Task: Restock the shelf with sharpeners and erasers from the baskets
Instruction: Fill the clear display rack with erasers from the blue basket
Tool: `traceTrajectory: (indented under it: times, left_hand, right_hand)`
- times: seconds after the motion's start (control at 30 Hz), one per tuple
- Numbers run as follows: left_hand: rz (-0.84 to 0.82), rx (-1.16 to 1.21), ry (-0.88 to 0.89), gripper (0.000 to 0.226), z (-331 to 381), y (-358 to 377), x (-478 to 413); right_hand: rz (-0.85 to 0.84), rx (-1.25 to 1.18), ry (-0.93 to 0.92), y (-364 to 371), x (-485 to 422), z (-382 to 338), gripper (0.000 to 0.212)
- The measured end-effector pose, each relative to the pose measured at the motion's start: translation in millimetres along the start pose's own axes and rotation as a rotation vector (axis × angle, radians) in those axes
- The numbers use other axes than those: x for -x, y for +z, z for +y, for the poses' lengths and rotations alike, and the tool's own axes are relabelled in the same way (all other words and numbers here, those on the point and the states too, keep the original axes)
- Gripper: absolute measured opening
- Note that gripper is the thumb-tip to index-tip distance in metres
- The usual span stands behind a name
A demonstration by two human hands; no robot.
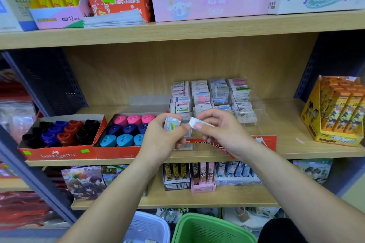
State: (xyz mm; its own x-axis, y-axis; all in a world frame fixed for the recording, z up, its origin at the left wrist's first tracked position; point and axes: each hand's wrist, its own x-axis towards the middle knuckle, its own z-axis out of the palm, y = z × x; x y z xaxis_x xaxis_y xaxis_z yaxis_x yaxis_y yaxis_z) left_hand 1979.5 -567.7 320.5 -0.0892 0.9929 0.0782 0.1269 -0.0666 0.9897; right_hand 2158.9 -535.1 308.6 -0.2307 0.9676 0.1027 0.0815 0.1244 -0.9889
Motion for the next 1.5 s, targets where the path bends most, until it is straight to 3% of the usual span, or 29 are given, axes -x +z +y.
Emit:
traceTrajectory:
  times: [0.2,0.33,0.43,0.57,0.7,0.87,1.03,1.1,1.23,1.37,1.5]
  left_hand:
    - [-0.005,-0.022,-0.017,0.021,0,9,1]
    - [-0.026,-0.023,-0.025,0.014,3,12,-3]
    - [-0.021,-0.091,0.008,0.023,0,11,-13]
    - [-0.027,-0.106,0.036,0.023,1,10,-23]
    - [-0.015,-0.134,0.052,0.025,1,9,-33]
    - [-0.018,-0.152,0.023,0.012,-3,3,-47]
    - [-0.06,-0.172,0.059,0.007,0,7,-49]
    - [-0.069,-0.167,0.072,0.01,1,10,-48]
    - [-0.089,-0.158,0.101,0.011,1,11,-46]
    - [-0.089,-0.198,0.127,0.006,0,12,-42]
    - [-0.12,-0.197,0.142,0.015,4,12,-32]
  right_hand:
    - [-0.035,-0.087,0.004,-18,4,5,0.031]
    - [0.154,0.003,-0.053,-44,-4,-10,0.024]
    - [0.278,0.104,-0.048,-80,-27,-17,0.019]
    - [0.366,0.382,0.0,-108,-63,-11,0.013]
    - [0.311,0.709,-0.023,-108,-94,-2,0.007]
    - [0.189,0.907,-0.054,-106,-110,6,0.001]
    - [0.108,1.213,-0.106,-105,-106,8,0.017]
    - [0.154,1.165,-0.149,-102,-102,10,0.022]
    - [0.286,0.871,-0.233,-85,-80,1,0.009]
    - [0.019,0.413,-0.165,-41,-46,-17,0.011]
    - [-0.092,0.25,-0.078,-18,-33,-21,0.01]
